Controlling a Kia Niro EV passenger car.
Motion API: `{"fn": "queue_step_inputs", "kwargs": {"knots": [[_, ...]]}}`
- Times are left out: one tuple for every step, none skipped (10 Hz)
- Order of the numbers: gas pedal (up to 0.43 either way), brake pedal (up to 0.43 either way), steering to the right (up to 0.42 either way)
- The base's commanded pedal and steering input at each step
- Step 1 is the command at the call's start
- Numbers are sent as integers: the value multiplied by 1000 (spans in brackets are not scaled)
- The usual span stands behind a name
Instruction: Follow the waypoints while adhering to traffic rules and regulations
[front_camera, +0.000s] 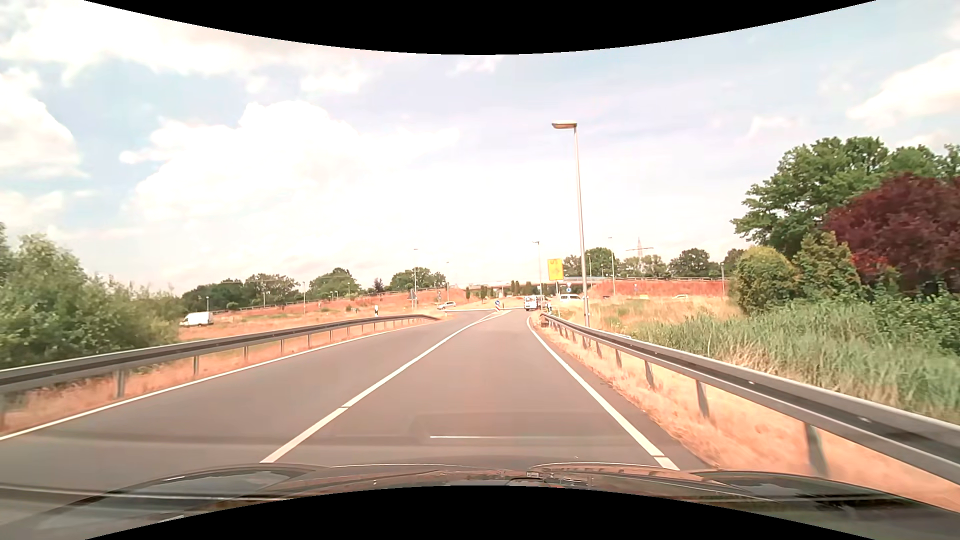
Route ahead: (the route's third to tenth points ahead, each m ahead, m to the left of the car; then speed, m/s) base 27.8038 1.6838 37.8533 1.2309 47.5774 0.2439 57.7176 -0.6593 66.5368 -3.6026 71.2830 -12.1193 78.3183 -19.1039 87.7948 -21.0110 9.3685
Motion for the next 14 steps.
{"fn": "queue_step_inputs", "kwargs": {"knots": [[118,0,9],[130,0,9],[130,0,9],[138,0,9],[138,0,9],[138,0,9],[138,0,9],[138,0,9],[138,0,9],[138,0,9],[138,0,9],[138,0,7],[138,0,5],[138,0,4]]}}
